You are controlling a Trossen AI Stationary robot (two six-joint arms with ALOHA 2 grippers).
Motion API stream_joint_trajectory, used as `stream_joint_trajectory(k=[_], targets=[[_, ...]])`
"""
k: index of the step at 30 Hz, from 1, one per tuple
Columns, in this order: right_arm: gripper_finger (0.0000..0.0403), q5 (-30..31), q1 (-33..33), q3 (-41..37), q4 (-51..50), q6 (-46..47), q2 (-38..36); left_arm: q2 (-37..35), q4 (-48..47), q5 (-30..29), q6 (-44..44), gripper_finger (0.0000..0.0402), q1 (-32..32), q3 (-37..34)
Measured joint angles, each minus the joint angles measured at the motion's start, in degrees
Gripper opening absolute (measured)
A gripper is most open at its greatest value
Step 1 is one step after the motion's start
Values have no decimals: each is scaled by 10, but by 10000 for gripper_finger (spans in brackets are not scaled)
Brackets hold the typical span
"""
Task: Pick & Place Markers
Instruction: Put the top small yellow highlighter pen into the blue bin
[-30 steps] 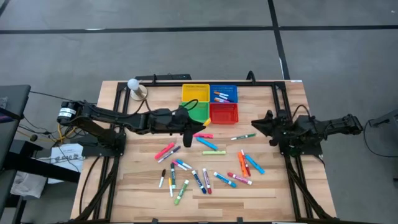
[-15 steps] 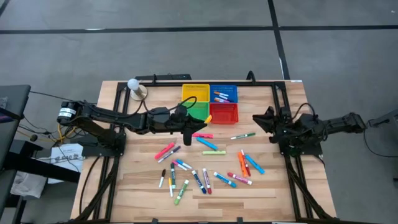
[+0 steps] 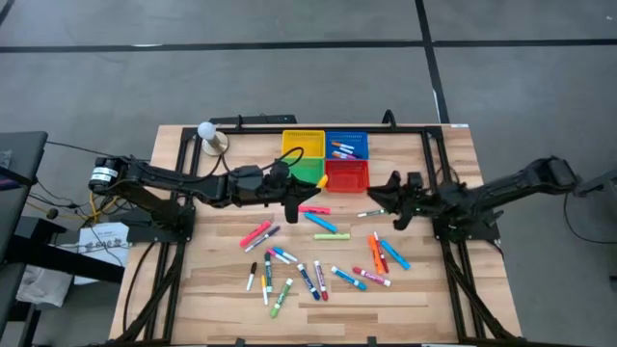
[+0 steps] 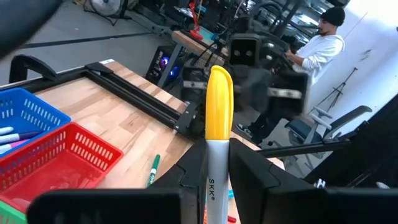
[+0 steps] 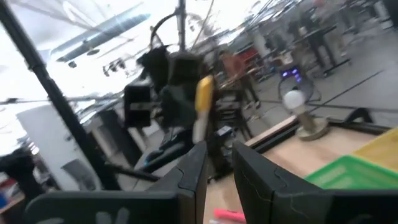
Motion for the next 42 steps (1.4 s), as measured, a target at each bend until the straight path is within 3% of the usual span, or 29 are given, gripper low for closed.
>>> stream_joint_trajectory(k=[8,14,21,31,42], targets=[[66,-59,-4,134,0,0,201,0,5,-1,0,54,6,0],[71,-97,-29,198,-6,18,288,0,5,2,0,54,6,0],[124,-184,-63,238,-2,50,326,0,5,2,-2,54,2,0],[230,-189,-86,253,-3,50,329,0,6,6,-2,54,-1,0],[229,-186,-88,264,-8,62,331,0,8,6,-1,54,0,0]])
